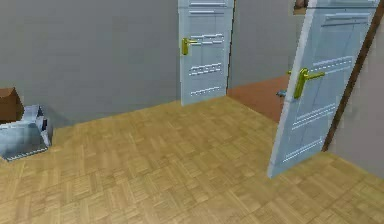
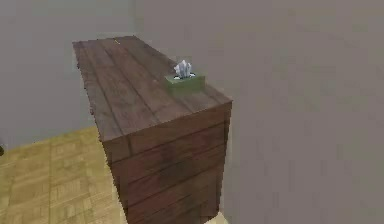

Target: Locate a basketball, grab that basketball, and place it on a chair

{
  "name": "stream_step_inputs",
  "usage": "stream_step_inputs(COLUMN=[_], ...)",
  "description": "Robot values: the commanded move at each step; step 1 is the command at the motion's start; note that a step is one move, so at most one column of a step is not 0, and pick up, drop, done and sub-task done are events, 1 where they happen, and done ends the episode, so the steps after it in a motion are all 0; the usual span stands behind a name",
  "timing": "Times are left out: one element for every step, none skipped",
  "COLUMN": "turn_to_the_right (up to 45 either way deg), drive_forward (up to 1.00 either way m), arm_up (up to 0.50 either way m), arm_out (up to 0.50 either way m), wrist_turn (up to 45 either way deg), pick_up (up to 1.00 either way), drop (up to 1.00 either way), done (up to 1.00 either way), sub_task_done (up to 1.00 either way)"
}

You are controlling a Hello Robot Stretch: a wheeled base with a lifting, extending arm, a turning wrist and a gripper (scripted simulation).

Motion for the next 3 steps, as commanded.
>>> stream_step_inputs(turn_to_the_right=[6.0,0.0,3.0], drive_forward=[0.00,0.60,0.00], arm_up=[0.00,0.00,0.00], arm_out=[0.00,0.00,0.00], wrist_turn=[0.0,0.0,0.0], pick_up=[0.00,0.00,0.00], drop=[0.00,0.00,0.00], done=[0.00,0.00,0.00], sub_task_done=[0.00,0.00,0.00])
